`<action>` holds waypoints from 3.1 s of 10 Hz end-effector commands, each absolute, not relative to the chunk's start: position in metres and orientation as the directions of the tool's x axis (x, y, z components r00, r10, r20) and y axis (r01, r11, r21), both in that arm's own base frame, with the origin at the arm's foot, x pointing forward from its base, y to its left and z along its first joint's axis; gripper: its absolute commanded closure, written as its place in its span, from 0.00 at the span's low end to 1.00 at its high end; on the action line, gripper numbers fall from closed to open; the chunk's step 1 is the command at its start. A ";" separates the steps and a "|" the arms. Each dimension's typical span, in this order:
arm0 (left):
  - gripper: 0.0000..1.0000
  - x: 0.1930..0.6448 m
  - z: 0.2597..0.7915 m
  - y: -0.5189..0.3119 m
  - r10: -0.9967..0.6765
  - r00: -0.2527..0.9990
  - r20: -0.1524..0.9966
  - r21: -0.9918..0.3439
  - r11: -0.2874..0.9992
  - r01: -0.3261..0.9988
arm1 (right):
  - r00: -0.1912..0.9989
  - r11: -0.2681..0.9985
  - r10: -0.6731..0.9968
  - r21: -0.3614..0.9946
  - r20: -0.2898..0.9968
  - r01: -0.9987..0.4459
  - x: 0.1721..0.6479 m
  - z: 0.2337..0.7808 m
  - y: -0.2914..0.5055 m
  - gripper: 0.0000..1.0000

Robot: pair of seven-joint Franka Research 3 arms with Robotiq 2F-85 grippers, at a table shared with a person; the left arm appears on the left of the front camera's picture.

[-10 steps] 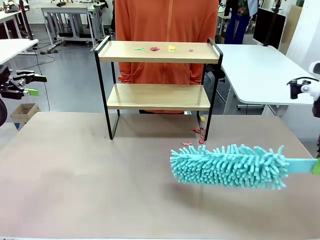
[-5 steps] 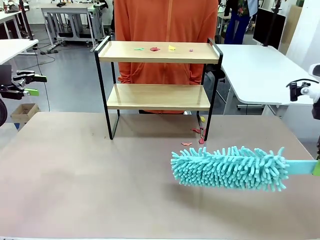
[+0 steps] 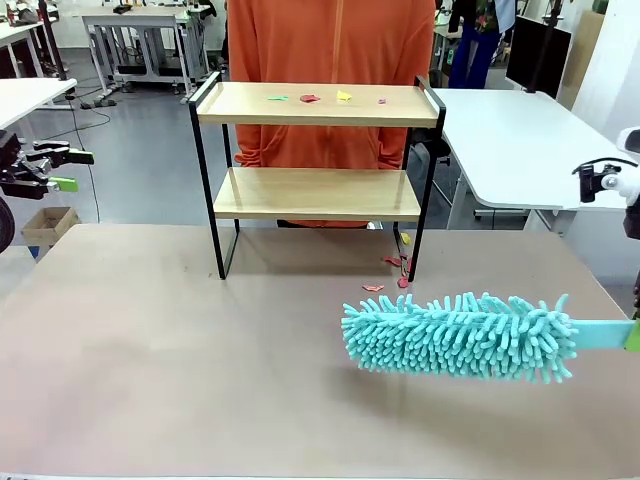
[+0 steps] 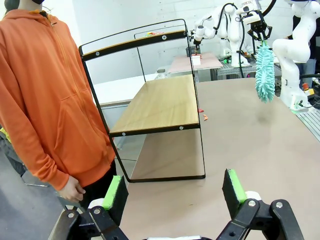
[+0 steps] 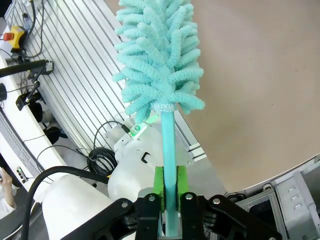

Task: Clean the shelf.
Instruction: Clean the specific section of the Shelf indicated by the human with the Duster.

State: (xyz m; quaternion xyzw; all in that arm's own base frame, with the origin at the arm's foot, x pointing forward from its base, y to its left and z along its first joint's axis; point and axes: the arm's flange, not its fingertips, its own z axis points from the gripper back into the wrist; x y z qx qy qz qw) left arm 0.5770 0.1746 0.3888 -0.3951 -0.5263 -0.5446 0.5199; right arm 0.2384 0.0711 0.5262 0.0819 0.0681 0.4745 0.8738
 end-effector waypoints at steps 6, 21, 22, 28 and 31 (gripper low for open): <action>0.00 0.574 0.392 0.175 -0.147 -0.151 0.978 0.166 0.095 0.982 | 0.557 0.550 0.830 0.212 -0.032 -0.808 0.240 0.531 0.077 0.87; 0.00 0.574 0.392 0.175 -0.147 -0.151 0.978 0.166 0.095 0.982 | 0.557 0.550 0.830 0.212 -0.032 -0.808 0.240 0.531 0.077 0.87; 0.00 0.574 0.392 0.175 -0.147 -0.151 0.978 0.166 0.095 0.982 | 0.540 0.536 0.840 0.208 -0.041 -0.818 0.238 0.526 0.071 0.87; 0.00 0.574 0.392 0.175 -0.147 -0.151 0.978 0.166 0.095 0.982 | 0.689 0.639 0.685 0.259 0.238 -0.724 0.270 0.668 0.154 0.87; 0.00 0.574 0.392 0.175 -0.147 -0.151 0.978 0.166 0.095 0.982 | 0.788 0.744 0.523 0.278 0.323 -0.608 0.299 0.704 0.216 0.87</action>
